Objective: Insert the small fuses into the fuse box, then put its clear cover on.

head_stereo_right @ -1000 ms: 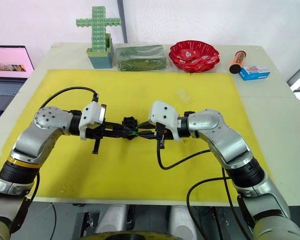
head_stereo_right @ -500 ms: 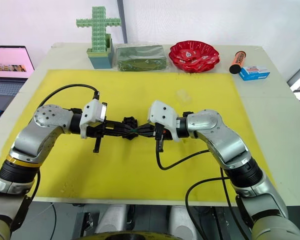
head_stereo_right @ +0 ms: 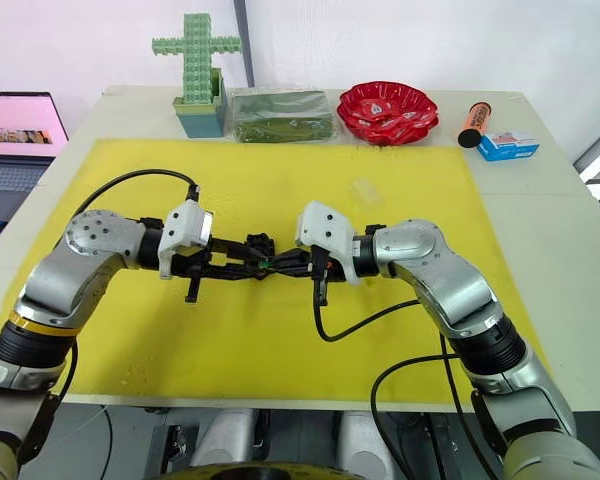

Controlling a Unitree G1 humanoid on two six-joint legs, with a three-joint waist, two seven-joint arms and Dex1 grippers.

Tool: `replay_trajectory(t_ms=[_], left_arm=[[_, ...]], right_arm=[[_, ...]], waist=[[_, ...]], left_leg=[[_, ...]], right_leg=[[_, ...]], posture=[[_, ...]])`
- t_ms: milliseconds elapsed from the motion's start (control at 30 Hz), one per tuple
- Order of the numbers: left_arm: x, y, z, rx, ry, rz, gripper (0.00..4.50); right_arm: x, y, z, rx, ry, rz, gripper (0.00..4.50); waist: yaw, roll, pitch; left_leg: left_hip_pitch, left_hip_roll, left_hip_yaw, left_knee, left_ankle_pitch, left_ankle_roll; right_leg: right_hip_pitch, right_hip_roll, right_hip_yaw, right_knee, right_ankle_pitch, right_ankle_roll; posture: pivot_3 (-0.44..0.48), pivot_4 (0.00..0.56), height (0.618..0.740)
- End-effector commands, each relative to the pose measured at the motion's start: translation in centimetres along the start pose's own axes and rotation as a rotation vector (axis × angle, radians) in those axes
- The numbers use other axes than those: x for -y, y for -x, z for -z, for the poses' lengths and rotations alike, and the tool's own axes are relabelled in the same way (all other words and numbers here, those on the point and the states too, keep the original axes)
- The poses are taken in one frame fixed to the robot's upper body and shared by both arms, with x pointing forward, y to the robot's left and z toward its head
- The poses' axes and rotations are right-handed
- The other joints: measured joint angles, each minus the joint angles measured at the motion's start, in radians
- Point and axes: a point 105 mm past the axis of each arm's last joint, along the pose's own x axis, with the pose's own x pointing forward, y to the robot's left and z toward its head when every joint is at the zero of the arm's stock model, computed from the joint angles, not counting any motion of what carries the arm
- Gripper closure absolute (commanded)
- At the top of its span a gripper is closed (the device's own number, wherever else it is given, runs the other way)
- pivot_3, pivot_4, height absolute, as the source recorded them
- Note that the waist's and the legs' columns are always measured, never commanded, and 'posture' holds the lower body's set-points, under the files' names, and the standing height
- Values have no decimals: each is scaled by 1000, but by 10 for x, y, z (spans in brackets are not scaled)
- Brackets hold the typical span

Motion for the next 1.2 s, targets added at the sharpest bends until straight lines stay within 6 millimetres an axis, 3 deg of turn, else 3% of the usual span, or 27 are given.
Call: replay_trajectory(t_ms=[33,167,233,467,767,1200], left_arm=[[-1,12,-2,30,32,-105,2008],[7,16,8,81,144,-251,516],[8,21,16,129,207,-389,21],[19,29,45,153,261,-628,21],[16,18,55,227,314,-732,21],[16,0,57,255,318,-765,21]], right_arm=[[5,4,-16,44,23,22,4500],[13,1,-18,44,10,57,4500],[16,-2,-18,24,15,55,4500],[36,-22,-21,-37,75,66,4500],[47,-40,-15,-76,161,7,4500],[55,-49,-6,-105,182,-28,4500]], waist=[[-1,0,0],[-2,0,0],[1,0,0],[-1,-1,-1],[1,-2,-1],[0,-2,-1]], left_leg=[[0,0,0,0,0,0],[3,0,0,0,0,0],[3,0,0,0,0,0],[11,0,0,0,0,0],[11,0,0,0,0,0],[11,0,0,0,0,0]], right_leg=[[0,0,0,1,0,0],[0,0,1,5,-1,1],[0,0,1,5,-1,1],[8,0,1,6,-2,1],[8,0,1,6,-2,0],[7,0,1,7,-2,0]], posture=[[0,150,740],[0,150,740],[0,150,740],[0,150,740],[0,150,740],[0,150,740]])
